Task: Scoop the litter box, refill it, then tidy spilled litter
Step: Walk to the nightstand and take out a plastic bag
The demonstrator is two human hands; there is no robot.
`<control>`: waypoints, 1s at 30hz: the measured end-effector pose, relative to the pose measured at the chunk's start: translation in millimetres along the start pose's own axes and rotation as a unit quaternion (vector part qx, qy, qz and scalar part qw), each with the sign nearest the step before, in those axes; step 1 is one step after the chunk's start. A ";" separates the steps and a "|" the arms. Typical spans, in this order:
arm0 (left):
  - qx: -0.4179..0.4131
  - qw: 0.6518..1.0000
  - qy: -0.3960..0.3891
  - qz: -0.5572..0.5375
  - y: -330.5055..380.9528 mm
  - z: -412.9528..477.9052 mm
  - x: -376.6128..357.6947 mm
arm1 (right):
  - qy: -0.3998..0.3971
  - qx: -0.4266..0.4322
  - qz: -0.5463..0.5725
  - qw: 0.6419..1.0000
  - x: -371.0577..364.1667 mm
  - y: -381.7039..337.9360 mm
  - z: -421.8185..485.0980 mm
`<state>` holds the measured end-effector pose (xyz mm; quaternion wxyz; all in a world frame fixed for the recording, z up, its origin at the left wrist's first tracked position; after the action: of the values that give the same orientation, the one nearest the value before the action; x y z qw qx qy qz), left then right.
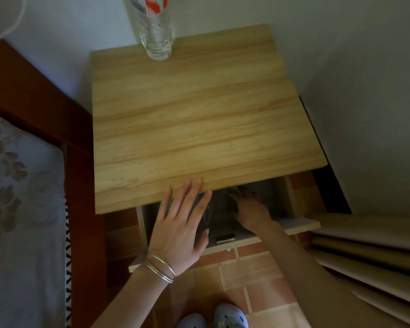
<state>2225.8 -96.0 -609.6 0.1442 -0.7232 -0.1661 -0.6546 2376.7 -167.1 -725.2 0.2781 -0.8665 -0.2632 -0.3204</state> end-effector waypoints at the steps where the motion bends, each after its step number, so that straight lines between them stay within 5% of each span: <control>1: -0.004 1.000 0.001 0.001 -0.3 -0.7 0.2 | 0.004 -0.005 0.010 1.000 -0.5 -1.0 1.1; 9: -0.011 1.000 -0.001 0.001 -2.6 -7.2 11.0 | 0.184 0.109 0.202 0.956 47.2 -14.7 -68.5; 17: -0.038 0.999 -0.018 0.018 14.6 -42.1 31.6 | 0.244 0.162 0.239 0.926 59.2 -12.4 -165.2; 30: -0.095 0.995 -0.019 0.004 58.8 -137.9 13.5 | 0.204 0.126 0.237 0.942 -15.7 27.3 -266.2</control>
<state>2128.2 -207.1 -581.6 0.0747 -0.7468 -0.1028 -0.6527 2274.9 -364.0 -574.4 0.5006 -0.7776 -0.0266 -0.3795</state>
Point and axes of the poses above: each hand's wrist, its own z-axis towards the middle knuckle, its own x-axis out of the back of the hand, y = z × x, the point moved 6 cm from there along z, towards the middle knuckle, and after that the axes turned 8 degrees about z, right-handed, at the moved point
